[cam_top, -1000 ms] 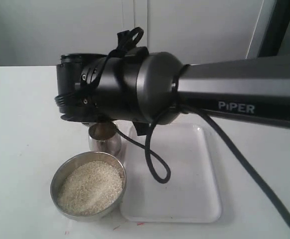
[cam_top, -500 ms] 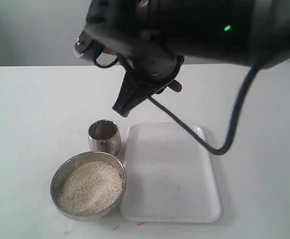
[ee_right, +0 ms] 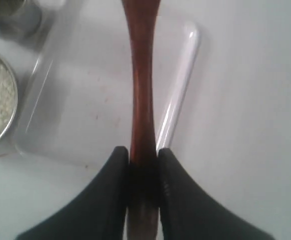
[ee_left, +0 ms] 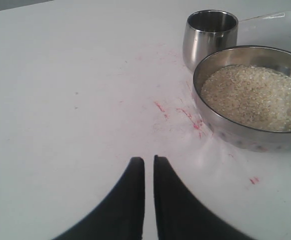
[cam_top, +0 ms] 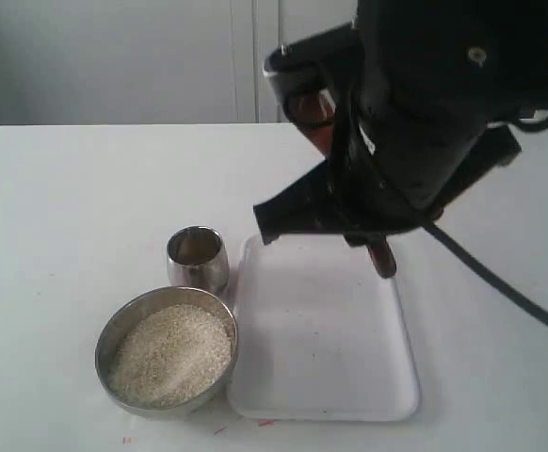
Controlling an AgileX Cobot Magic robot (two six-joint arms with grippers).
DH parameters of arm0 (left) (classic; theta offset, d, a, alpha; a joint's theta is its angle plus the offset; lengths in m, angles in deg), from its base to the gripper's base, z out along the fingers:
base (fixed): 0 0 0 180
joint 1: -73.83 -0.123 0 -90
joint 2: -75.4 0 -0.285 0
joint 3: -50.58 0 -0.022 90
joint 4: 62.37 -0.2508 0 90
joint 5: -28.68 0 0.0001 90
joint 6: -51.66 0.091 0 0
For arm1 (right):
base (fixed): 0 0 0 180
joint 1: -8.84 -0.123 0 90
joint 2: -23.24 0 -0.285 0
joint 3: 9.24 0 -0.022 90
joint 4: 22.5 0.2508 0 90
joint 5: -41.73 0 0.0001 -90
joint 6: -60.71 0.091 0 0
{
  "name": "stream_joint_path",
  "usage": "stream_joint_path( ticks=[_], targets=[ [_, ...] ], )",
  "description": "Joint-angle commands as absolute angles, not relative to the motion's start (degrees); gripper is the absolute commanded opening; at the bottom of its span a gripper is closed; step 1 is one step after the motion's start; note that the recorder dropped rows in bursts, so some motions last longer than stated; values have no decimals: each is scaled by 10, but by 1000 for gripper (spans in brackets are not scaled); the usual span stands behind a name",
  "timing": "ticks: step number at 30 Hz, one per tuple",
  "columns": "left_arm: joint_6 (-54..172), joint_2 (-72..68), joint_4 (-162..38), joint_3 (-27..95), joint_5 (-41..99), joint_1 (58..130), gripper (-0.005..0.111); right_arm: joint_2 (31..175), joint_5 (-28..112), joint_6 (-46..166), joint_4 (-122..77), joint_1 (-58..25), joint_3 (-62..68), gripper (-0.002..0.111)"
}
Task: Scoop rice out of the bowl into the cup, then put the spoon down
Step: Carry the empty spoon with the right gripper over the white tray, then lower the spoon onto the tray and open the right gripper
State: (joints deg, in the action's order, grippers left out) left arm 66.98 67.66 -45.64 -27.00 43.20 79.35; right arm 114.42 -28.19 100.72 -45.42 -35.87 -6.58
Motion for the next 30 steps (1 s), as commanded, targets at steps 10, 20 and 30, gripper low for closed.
stream_joint_path(
  ticks=[10, 20, 30],
  targets=[
    [669, 676, -452, -266, 433, 797, 14, 1138, -282, 1046, -371, -356, 5, 0],
    [669, 676, -452, -266, 433, 797, 14, 1169, -208, 1079, -366, -350, 5, 0],
    [669, 676, -452, -266, 433, 797, 14, 1281, -151, 1105, -362, -298, -1, 0]
  ],
)
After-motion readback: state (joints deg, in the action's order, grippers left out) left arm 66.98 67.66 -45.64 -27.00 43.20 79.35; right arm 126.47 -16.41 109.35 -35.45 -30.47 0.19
